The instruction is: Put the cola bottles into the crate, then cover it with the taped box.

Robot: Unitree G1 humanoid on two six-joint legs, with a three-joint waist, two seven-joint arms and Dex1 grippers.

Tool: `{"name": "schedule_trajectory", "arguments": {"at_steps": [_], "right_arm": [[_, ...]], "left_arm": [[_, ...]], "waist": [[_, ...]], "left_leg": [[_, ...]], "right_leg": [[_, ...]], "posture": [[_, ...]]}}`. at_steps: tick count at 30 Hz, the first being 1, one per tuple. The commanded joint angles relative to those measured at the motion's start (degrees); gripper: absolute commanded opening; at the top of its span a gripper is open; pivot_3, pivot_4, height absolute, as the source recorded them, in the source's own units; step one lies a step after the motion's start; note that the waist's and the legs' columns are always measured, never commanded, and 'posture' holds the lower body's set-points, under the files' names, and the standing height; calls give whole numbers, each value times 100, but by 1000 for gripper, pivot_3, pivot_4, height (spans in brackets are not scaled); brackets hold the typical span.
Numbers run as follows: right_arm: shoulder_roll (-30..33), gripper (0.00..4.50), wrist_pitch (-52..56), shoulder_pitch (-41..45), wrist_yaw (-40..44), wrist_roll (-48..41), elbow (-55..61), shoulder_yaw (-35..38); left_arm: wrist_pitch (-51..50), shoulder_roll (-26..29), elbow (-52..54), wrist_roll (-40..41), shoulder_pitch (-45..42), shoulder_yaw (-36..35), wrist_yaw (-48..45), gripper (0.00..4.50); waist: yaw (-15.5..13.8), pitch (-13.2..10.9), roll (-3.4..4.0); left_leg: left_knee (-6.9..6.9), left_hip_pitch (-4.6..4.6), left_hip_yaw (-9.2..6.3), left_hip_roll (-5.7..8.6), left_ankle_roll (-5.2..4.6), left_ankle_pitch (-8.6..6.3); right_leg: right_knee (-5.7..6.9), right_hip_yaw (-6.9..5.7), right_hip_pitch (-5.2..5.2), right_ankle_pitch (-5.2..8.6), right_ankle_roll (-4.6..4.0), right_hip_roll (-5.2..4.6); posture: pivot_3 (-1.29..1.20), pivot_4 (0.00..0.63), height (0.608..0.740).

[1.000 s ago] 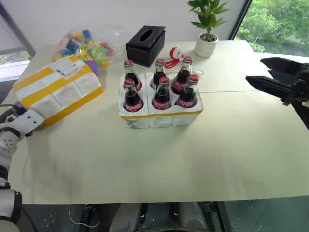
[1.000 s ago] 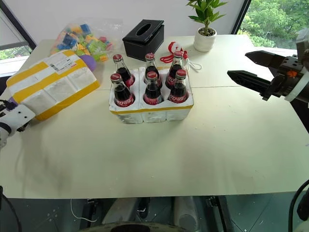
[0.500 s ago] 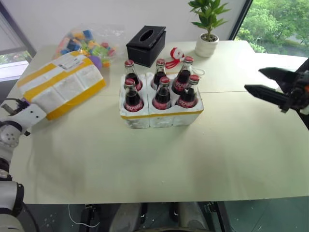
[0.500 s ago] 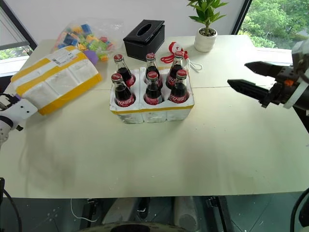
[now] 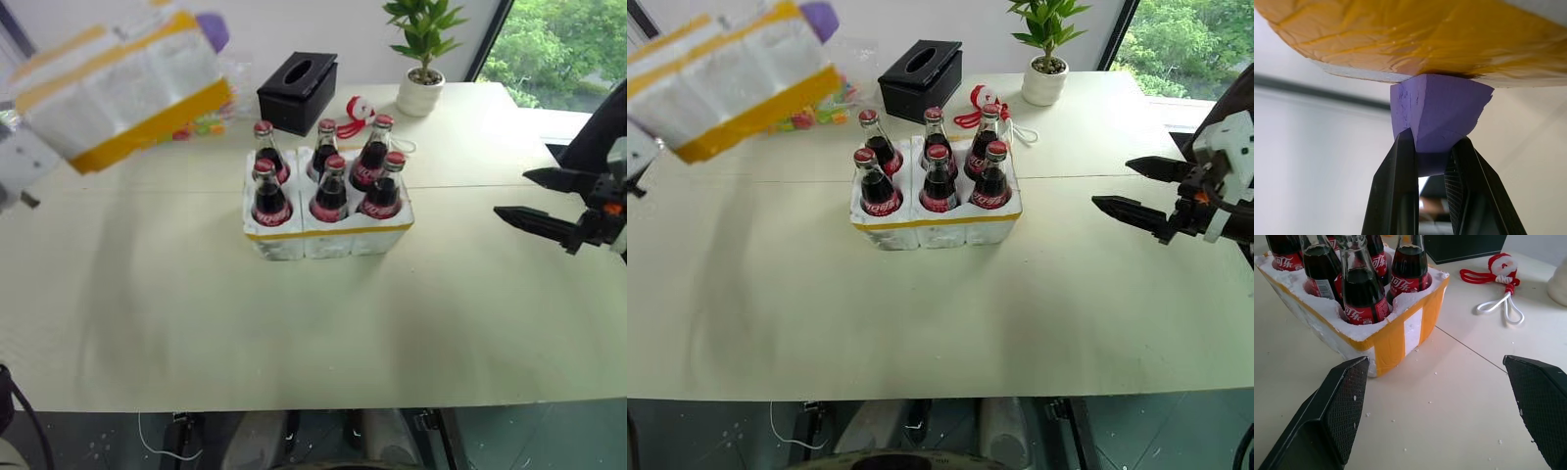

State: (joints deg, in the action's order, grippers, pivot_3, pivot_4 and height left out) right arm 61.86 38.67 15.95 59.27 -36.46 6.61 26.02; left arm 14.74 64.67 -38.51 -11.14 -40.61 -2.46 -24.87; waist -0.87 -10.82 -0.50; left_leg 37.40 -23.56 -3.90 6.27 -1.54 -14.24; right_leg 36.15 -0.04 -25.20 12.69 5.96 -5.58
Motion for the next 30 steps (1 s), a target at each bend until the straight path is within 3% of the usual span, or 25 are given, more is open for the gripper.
{"name": "schedule_trajectory", "arguments": {"at_steps": [1, 8, 12, 16, 28, 30], "right_arm": [[-20, 4500, -137, 167, -45, 29, -20, -9], [-236, 4500, -169, 235, -206, 50, -24, -102], [-310, 4500, -149, 207, -294, 37, -1, -64], [-365, 4500, -122, 201, -374, 3, 22, -51], [-448, 4500, -25, 192, -613, -144, 120, 96], [-449, 4500, -15, 172, -646, -181, 135, 139]], "left_arm": [[-545, 180, 1244, 474, -281, -245, -782, 369], [-2088, 186, 3840, 799, -568, 90, -2205, 369], [-2679, 203, 4751, 842, -453, 107, -2619, 369], [-2906, 167, 5201, 683, -511, 261, -2809, 369], [-2122, -129, 5315, -903, -269, 1059, -2494, 369], [-2120, -188, 5329, -1010, -239, 1040, -2482, 1261]], "waist": [[20, 0, 0], [67, -1, 1], [69, -1, 1], [62, -1, 1], [16, -1, 0], [16, -2, 0]], "left_leg": [[3, 0, 0, 1, -2, -1], [-2, 1, 5, -5, -3, -1], [-1, 2, 12, -3, -5, -1], [2, 5, 12, -6, -3, 0], [7, 8, 12, -4, -5, -1], [6, 8, 12, -5, -5, -1]], "right_leg": [[-1, 0, 2, 0, 0, 0], [2, 1, -3, 0, 1, 7], [2, 2, -2, 0, 1, 6], [6, 1, -1, 0, 1, 10], [2, 1, 9, 0, 1, 9], [3, 1, 8, 0, 1, 10]], "posture": [[0, 150, 732], [0, 150, 732], [0, 150, 732], [0, 150, 732], [0, 150, 732], [0, 150, 732]]}}
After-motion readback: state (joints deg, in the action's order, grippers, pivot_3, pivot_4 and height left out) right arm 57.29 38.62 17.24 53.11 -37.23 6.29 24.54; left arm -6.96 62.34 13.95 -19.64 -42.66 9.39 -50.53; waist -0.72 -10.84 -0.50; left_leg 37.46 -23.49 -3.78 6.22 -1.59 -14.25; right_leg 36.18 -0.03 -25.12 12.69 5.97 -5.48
